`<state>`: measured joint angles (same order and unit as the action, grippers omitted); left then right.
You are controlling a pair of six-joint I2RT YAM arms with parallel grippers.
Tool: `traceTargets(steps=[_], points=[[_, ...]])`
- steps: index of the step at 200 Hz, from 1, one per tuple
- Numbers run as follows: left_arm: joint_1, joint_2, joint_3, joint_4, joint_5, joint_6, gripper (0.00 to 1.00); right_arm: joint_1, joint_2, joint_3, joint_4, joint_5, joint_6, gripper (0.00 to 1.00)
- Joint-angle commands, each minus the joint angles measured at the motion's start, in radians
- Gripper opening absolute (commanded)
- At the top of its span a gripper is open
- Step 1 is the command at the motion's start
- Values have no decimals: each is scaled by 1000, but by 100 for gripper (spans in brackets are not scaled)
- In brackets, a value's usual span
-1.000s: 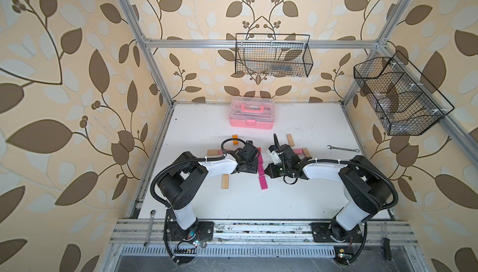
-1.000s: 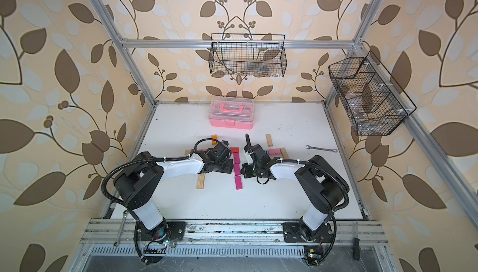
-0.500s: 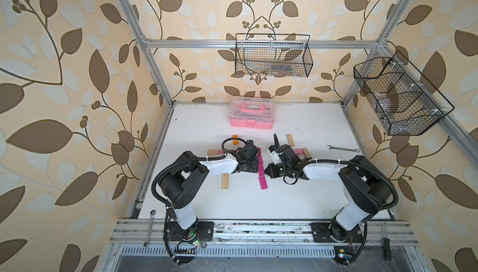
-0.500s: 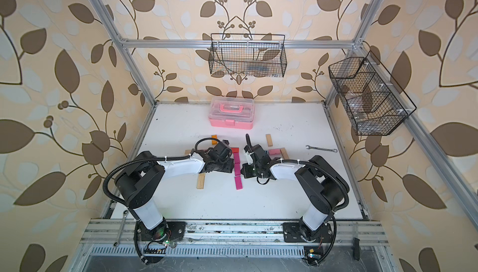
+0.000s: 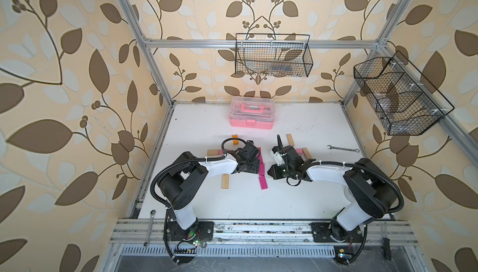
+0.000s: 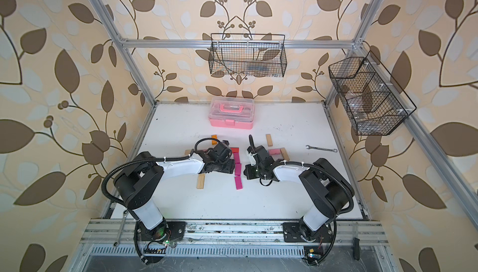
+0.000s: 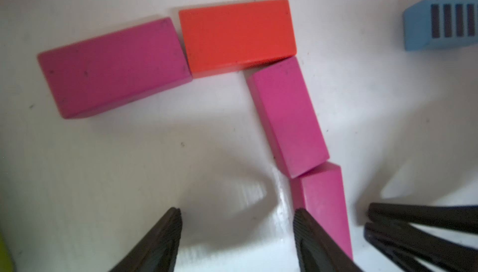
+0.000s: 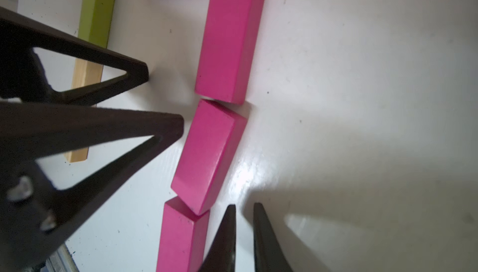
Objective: Assemble the number 7 with building blocks
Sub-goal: Adjust the building block at the center of the board.
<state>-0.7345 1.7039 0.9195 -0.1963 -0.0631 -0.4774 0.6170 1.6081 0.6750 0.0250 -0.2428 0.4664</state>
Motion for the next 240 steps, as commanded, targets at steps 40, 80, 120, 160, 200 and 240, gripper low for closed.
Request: traceTargets(steps=[40,80,120,160,200,240], points=[[-9,-204,-100,-116,13,-19,76,70,-84,-87,-93,70,13,17],[-37,-237,-128,-143,95,-17,77,130,-101,-105,-77,85,51,17],[-86,-184,-117,-155,105,-33,76,158,-99,-119,-61,92,70,17],[-88,-173,-124,-148,84,-41,77,184,-99,-122,-50,100,88,17],[-91,-110,-97,-129,113,-34,76,182,-105,-129,-48,101,89,17],[-91,-128,-96,-135,85,-38,77,189,-165,-157,-49,115,74,17]])
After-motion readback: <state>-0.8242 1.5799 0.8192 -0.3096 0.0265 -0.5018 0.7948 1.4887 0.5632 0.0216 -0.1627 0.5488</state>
